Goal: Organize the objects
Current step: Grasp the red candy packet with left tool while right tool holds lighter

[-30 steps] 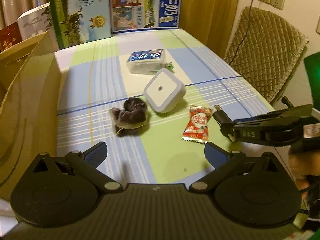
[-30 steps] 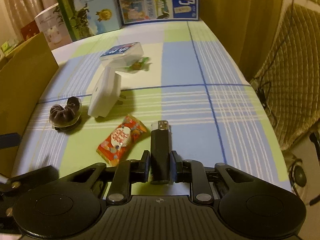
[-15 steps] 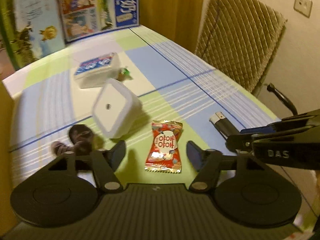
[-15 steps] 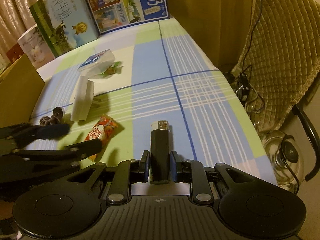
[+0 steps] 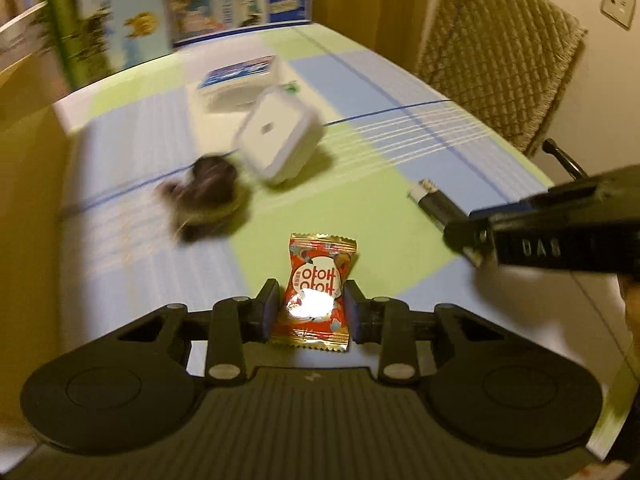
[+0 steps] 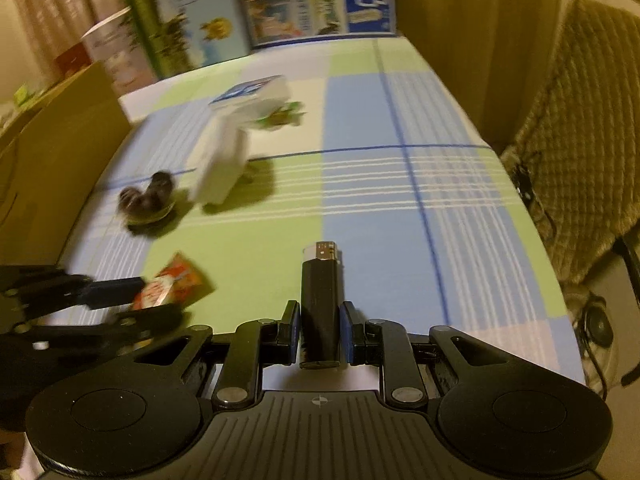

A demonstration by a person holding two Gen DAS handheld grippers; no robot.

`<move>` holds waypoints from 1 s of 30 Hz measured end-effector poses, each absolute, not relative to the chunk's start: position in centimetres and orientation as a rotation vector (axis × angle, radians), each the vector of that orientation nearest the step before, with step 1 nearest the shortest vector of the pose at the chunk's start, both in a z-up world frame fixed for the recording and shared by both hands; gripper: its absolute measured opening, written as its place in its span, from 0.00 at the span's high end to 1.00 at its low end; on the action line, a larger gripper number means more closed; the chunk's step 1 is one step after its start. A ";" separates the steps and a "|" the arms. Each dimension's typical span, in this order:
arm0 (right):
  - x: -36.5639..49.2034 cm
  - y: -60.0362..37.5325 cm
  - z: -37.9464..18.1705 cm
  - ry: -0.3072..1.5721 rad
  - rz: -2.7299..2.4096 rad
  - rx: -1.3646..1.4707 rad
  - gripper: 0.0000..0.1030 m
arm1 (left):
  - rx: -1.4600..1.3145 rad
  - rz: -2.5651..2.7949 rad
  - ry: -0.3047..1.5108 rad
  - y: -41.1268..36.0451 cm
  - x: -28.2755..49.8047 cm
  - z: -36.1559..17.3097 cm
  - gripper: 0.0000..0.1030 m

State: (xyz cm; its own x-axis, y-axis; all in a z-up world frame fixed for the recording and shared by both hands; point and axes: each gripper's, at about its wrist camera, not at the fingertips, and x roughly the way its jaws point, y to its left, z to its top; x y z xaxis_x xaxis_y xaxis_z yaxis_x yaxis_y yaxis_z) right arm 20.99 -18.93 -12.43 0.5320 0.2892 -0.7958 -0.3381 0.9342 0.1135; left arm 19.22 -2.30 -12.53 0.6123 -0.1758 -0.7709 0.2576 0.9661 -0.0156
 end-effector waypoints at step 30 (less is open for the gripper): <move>19.1 -17.2 -12.2 0.843 0.349 -0.125 0.82 | 0.056 -0.206 0.856 -0.5 16.3 -11.5 0.77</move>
State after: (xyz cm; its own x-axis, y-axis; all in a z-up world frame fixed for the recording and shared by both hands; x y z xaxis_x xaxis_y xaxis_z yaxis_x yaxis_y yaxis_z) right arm 19.11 -17.22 -12.22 0.6122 0.2530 -0.7492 -0.3508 0.9360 0.0294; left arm 16.30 -0.47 -11.48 0.6366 -0.1579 -0.7549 0.2027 0.9787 -0.0338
